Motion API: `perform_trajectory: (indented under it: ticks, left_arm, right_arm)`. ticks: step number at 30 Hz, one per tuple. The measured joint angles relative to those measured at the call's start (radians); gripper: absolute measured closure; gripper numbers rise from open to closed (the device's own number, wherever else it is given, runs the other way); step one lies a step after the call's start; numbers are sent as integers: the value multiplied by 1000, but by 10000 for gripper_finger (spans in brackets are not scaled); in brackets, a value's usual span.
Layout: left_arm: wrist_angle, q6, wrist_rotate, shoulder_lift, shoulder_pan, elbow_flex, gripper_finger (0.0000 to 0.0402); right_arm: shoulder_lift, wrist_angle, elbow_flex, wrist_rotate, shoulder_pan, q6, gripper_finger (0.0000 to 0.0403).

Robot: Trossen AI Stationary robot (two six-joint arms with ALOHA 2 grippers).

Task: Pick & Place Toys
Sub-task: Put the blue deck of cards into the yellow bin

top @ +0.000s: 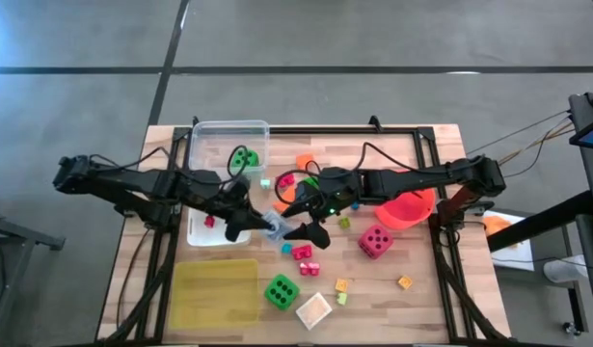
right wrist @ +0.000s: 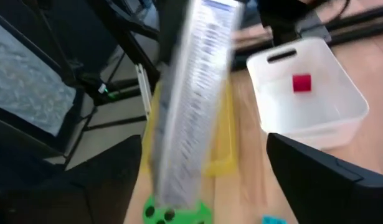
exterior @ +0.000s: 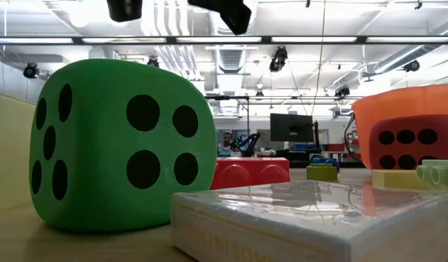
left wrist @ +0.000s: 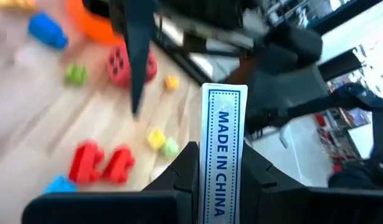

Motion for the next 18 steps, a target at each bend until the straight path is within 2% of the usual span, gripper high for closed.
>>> perform_trajectory:
  ticks: [7,11,18]
  left_arm:
    - [-207,-97,18,-52,-81,0,352]
    - [-303,-131,36,-59,-159,0,352]
    - [-453,-280,61,-56,-306,0,352]
  right_arm:
    - [0,-99,0,0,0,1,46]
    - [0,-132,0,0,0,2,46]
    - [0,-166,0,1,0,4,46]
